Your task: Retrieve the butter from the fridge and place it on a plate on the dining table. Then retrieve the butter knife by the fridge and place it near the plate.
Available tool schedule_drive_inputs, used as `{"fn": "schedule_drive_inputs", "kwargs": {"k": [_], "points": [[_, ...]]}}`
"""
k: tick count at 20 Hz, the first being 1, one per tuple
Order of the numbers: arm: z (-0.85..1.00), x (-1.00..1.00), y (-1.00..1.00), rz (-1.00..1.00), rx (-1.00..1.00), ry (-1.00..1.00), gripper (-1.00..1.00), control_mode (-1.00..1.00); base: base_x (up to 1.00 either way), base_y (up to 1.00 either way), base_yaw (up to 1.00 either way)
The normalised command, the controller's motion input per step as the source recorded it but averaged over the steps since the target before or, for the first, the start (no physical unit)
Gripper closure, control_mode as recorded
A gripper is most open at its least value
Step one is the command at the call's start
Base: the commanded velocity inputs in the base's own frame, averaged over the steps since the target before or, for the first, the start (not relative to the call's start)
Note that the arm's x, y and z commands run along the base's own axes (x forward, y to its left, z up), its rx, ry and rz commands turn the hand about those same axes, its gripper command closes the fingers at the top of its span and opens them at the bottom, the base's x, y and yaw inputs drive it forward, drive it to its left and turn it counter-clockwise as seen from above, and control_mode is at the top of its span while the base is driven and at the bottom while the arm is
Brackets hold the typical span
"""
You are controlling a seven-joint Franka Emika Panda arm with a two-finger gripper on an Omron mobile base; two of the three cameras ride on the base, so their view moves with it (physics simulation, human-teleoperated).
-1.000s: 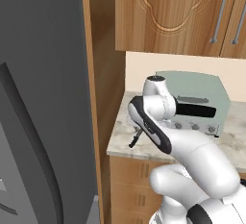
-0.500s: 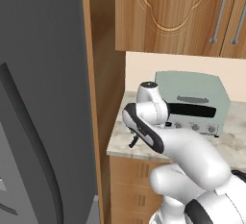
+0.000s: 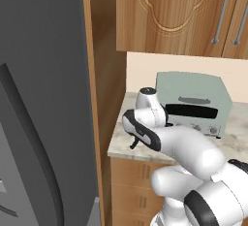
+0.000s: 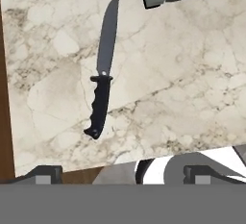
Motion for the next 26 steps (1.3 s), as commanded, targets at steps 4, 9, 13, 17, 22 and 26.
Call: {"fn": "schedule_drive_inputs", "kwargs": {"k": [4, 9, 13, 17, 22, 26], "points": [[-0.17, 0.21, 0.00, 0.02, 0.00, -0.04, -1.00, -1.00, 0.00, 0.00, 0.00], [-0.18, 0.20, 0.00, 0.02, 0.00, -0.01, -1.00, -1.00, 0.00, 0.00, 0.00], [-0.12, 0.21, 0.00, 0.00, 0.00, 0.01, -1.00, -1.00, 0.00, 0.00, 0.00], [-0.11, 0.20, 0.00, 0.00, 0.00, 0.02, -1.00, -1.00, 0.00, 0.00, 0.00], [-0.11, 0.24, 0.00, 0.00, -0.02, 0.02, -1.00, -1.00, 0.00, 0.00, 0.00], [-0.13, 0.08, 0.00, 0.00, -0.04, 0.00, -1.00, -1.00, 0.00, 0.00, 0.00]]}}
